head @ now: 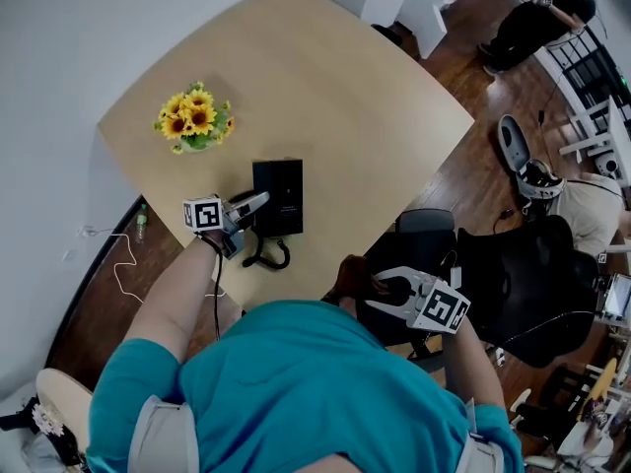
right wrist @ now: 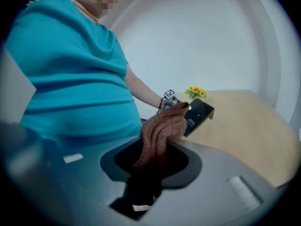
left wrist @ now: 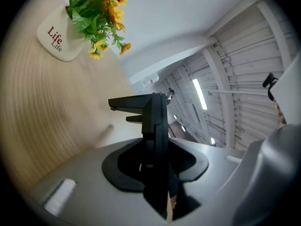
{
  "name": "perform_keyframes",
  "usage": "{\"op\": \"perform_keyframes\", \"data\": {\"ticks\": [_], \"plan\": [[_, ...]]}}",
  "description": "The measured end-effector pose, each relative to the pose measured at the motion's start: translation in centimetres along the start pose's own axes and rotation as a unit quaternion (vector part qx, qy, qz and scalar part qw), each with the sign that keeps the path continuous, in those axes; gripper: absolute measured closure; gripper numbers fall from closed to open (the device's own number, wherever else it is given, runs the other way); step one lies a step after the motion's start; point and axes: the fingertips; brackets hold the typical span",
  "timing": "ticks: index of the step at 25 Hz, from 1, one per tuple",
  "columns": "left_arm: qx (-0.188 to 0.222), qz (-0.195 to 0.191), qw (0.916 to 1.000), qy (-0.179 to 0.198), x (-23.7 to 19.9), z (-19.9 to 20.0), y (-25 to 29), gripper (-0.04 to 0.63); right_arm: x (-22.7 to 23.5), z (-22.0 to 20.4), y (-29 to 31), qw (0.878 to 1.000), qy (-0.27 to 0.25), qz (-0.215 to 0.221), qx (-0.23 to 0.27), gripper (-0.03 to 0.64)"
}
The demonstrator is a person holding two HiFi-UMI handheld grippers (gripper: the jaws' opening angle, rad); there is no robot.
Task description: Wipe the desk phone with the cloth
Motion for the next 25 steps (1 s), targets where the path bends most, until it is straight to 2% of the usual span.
{"op": "perform_keyframes", "data": {"ticks": [3,8,13,16,17,21,24,25], "plan": [[-0.010,0.012,0.9997,0.017,-1.2,-0.1,0.9,0.430,-0.2,-0.4,-0.6,1.000,0.012,-0.011,0.010,0.500],[-0.014,0.017,0.9995,0.022,-2.7,0.0,1.2,0.431,0.7,-0.8,-1.8,0.999,0.013,-0.028,0.009,0.500],[-0.060,0.083,0.9929,0.060,-4.3,-0.2,0.2,0.396,1.7,-0.7,-3.0,0.998,0.025,-0.041,0.040,0.500],[-0.069,0.124,0.9875,0.069,-4.2,-0.2,0.4,0.387,2.5,-0.5,-3.7,0.997,0.030,-0.041,0.066,0.500],[-0.065,0.141,0.9858,0.063,-4.3,-0.3,0.4,0.381,2.7,-0.5,-4.0,0.996,0.028,-0.040,0.073,0.500],[-0.032,0.206,0.9770,0.042,-4.5,-1.0,-2.1,0.272,4.0,0.4,-5.0,0.993,0.020,-0.030,0.109,0.500],[0.022,0.236,0.9703,0.048,-2.9,-1.4,-6.1,0.275,4.6,0.9,-5.9,0.991,0.016,-0.017,0.131,0.500],[0.049,0.236,0.9693,0.047,-1.8,-1.6,-7.4,0.302,4.7,1.1,-6.2,0.991,0.016,-0.015,0.135,0.500]]}}
Point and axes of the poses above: the fingertips, and each gripper's own axes: y forward along the fingers, x to its right, z out of its top, and after that the axes turned 1 degree about -x, right-handed
